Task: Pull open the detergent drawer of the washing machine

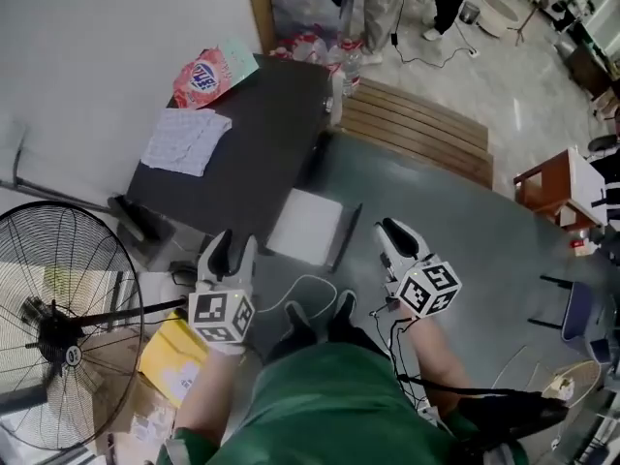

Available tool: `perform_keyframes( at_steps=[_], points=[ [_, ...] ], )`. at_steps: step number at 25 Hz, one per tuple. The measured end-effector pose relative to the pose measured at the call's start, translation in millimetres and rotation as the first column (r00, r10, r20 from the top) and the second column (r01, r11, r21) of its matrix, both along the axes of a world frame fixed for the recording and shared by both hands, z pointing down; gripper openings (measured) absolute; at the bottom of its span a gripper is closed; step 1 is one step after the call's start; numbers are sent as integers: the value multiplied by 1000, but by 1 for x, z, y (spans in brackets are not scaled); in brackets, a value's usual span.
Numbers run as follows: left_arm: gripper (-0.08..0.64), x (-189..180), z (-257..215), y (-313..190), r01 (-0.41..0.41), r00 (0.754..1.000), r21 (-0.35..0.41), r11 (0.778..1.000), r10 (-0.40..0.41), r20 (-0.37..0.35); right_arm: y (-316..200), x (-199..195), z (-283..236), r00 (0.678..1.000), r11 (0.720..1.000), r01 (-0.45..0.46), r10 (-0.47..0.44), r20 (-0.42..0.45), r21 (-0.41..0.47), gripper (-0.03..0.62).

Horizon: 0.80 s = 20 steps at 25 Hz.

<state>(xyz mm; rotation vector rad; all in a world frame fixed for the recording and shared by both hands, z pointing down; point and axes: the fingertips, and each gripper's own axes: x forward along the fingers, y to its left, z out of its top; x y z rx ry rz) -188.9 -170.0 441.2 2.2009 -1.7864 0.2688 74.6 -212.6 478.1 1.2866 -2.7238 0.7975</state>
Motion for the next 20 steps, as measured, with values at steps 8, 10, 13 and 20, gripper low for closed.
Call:
perform_keyframes(
  at_steps=[8, 10, 13, 20],
  points=[
    [138, -3, -58, -8, -16, 1000, 120, 993, 18, -11, 5, -15, -102, 992, 955, -32, 66, -107, 295, 87],
    [138, -5, -69, -9, -15, 1000, 144, 989, 17, -9, 9, -14, -122, 990, 940, -52, 94, -109, 336, 87],
    [133, -8, -87, -10, -12, 1000, 182, 983, 15, -14, 10, -10, -146, 984, 927, -99, 145, -104, 361, 87],
    [61, 1, -130, -13, -46, 998, 271, 962, 54, -23, 16, -8, -181, 966, 870, -114, 210, -151, 480, 78]
  ],
)
